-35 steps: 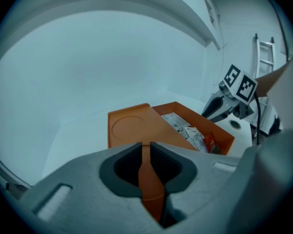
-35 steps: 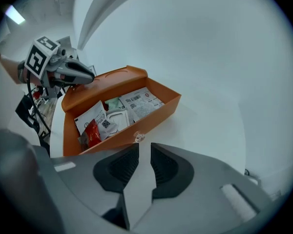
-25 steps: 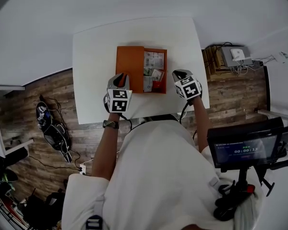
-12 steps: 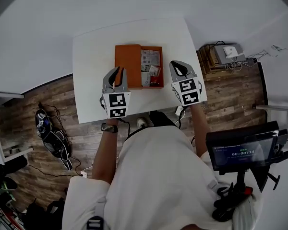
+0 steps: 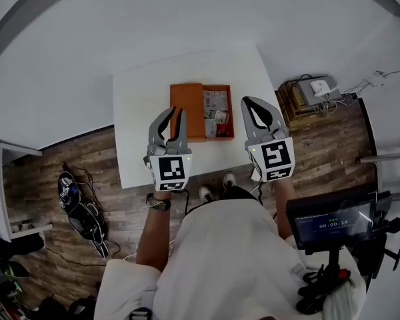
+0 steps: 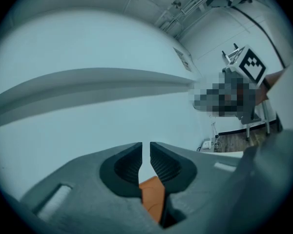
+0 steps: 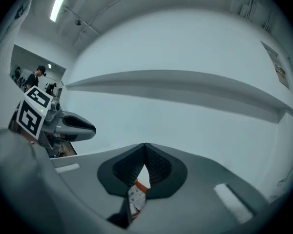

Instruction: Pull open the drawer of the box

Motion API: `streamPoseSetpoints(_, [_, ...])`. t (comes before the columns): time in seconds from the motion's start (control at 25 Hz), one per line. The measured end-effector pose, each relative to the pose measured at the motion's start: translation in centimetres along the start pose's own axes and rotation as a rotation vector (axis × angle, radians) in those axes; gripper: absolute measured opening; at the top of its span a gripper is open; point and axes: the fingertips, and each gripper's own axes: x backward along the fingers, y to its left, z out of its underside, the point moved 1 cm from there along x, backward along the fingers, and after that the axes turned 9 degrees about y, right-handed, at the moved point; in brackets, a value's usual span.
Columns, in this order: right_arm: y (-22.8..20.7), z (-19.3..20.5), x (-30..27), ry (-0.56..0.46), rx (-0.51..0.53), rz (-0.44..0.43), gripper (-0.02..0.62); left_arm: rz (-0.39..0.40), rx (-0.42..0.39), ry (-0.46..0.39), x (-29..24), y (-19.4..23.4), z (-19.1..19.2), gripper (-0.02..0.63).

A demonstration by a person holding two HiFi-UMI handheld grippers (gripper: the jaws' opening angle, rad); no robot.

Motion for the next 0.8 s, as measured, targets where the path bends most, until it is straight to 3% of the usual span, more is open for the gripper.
streamPoseSetpoints(0.4, [1.1, -5.7, 1.4, -0.131, 0.059, 0.004, 0.002, 0.0, -0.003, -0.131, 2.4, 1.4, -6.1, 0.055])
streamPoseSetpoints(0.64, [-3.2, -6.2, 1.4, -0.143, 0.051, -0.014, 0.002, -0.023, 0.013, -0.128, 0.0, -0.2, -9.1, 0.055])
streamPoseSetpoints(0.8, [-3.4, -6.0, 1.0, -0.118, 0.032, -0.023, 0.002, -0.031, 0.016, -0.129, 0.2, 0.1, -9.1, 0.055])
